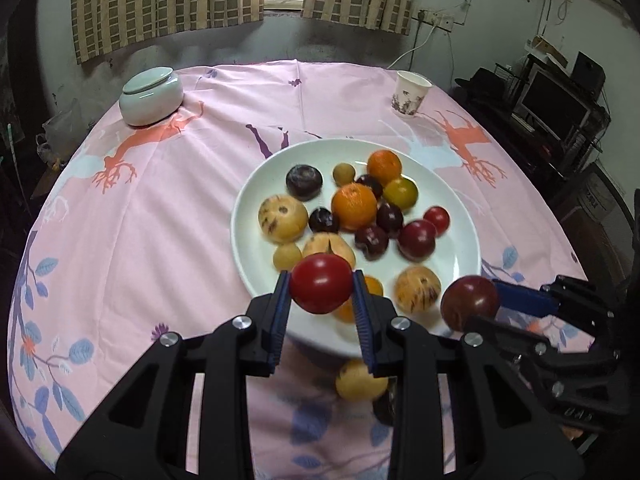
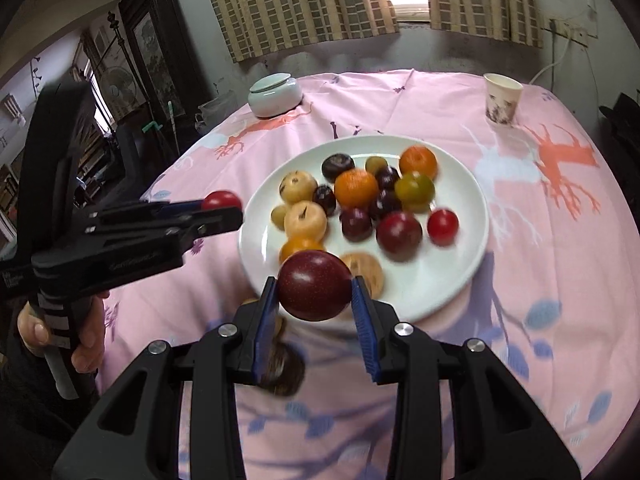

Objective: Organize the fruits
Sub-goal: 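Carry the plum and tomato onto the plate and release both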

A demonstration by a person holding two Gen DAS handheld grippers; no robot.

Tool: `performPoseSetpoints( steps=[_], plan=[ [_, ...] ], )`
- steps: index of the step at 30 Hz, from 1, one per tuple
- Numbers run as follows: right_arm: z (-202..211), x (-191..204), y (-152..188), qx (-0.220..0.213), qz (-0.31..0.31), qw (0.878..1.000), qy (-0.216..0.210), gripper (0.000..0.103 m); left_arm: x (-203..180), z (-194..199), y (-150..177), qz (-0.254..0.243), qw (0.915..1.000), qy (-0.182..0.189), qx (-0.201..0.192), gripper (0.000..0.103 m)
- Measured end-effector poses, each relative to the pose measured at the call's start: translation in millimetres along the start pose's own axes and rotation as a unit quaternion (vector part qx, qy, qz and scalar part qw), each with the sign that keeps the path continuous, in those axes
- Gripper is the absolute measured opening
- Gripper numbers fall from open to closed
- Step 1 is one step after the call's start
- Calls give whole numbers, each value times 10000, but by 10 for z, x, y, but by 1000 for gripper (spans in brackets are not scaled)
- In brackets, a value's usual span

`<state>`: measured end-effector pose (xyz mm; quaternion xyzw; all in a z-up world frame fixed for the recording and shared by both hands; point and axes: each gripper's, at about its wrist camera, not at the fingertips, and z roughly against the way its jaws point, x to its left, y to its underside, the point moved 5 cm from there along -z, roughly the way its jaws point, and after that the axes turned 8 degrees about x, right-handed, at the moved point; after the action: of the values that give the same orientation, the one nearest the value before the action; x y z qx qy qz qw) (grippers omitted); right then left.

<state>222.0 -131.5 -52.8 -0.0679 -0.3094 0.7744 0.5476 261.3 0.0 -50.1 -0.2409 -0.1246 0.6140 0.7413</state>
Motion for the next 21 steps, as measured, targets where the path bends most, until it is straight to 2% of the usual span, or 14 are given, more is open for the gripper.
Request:
performPoseSetpoints(
  steps=[3, 6, 16, 18, 19, 20, 21],
  plan=[
    [-200, -25, -212, 139, 77, 9998, 142, 37, 9, -193, -299, 81, 9999, 25, 134, 31],
    [-374, -87, -344, 254, 98, 9993, 254, 37, -6, -358, -452, 143, 9994, 106, 286, 31],
    [-671, -248, -536, 531, 108, 9972, 507, 39, 32, -669, -562, 301, 9976, 203, 589, 33],
    [-651, -236, -540, 452, 162, 9970, 603, 42, 44, -635, -577, 363, 9976, 249, 534, 54],
    [-631, -229, -548, 390, 202, 9965, 712, 47, 55, -588, -588, 408, 9979, 244, 443, 69],
    [-584, -225, -560, 261, 240, 9958, 848, 66, 64, -533, -594, 437, 9982, 221, 337, 71],
    [-527, -214, -575, 85, 291, 9954, 903, 71, 63, -481, -599, 427, 9984, 228, 277, 71]
  ],
)
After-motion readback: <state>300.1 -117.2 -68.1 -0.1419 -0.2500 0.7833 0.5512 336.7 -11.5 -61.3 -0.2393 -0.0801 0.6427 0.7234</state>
